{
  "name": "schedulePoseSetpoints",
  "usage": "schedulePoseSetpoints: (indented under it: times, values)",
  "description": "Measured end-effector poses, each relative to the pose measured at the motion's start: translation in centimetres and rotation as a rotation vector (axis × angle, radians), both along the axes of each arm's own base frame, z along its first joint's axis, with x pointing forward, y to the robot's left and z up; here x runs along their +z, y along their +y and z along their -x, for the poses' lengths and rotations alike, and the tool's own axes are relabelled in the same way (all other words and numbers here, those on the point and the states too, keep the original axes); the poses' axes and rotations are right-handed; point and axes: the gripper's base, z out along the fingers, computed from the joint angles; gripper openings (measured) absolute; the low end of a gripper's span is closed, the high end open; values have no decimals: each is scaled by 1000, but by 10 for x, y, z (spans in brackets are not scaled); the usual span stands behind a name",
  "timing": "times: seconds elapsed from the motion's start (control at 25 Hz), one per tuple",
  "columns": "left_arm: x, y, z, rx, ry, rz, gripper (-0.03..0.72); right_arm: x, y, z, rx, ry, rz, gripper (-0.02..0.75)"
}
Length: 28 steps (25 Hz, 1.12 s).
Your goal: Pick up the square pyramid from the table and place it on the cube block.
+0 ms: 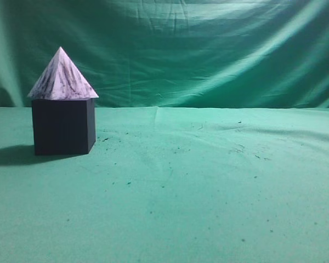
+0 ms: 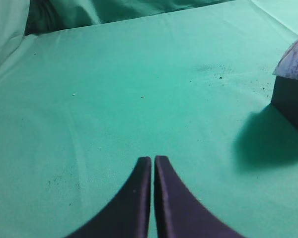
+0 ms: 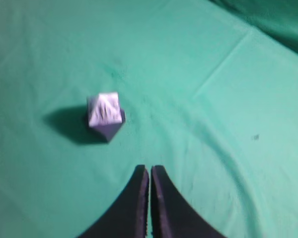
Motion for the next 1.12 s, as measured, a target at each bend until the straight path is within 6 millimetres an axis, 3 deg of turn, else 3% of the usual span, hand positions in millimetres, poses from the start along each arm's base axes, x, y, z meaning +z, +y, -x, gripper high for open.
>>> schedulePoseSetpoints:
  times: [0.32, 0.56, 0.84, 1.12]
  values:
    - [0, 0, 0, 0, 0, 0, 0, -28, -66, 52, 4, -55, -80, 0]
    - [0, 0, 0, 0, 0, 0, 0, -30, -114, 89, 4, -120, -166, 0]
    - [0, 0, 0, 0, 0, 0, 0, -51, -141, 109, 46, -224, -204, 0]
    - [0, 0, 0, 0, 0, 0, 0, -108, -155, 114, -88, -462, -318, 0]
